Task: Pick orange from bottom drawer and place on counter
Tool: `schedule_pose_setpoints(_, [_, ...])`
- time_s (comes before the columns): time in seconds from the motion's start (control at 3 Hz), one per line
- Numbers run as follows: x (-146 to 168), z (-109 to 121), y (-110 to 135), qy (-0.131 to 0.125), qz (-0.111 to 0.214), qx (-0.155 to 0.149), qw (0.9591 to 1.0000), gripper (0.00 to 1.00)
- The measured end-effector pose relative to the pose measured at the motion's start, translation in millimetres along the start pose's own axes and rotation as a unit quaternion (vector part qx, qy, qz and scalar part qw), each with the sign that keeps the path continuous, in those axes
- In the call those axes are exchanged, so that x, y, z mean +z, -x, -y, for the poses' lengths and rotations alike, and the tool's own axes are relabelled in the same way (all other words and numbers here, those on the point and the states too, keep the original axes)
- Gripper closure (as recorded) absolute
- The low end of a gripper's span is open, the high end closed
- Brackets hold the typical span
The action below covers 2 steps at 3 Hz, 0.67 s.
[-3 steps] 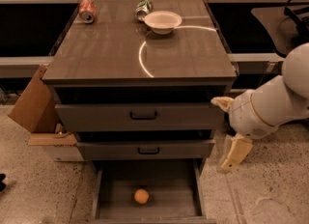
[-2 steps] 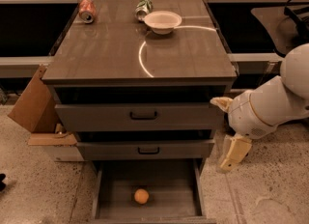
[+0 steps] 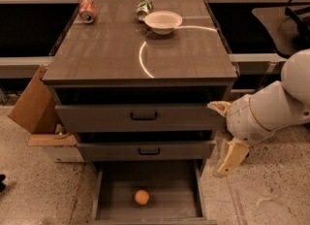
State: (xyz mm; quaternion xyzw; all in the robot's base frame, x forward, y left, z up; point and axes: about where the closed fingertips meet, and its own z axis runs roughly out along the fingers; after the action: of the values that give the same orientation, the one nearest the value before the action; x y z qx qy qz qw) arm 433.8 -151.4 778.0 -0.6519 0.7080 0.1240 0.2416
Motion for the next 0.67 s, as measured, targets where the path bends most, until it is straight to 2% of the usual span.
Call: schedule_pose_setpoints(0.67, [67.4, -10.5, -31.9, 0.010, 0.034, 0.001, 0.9994, 0.00])
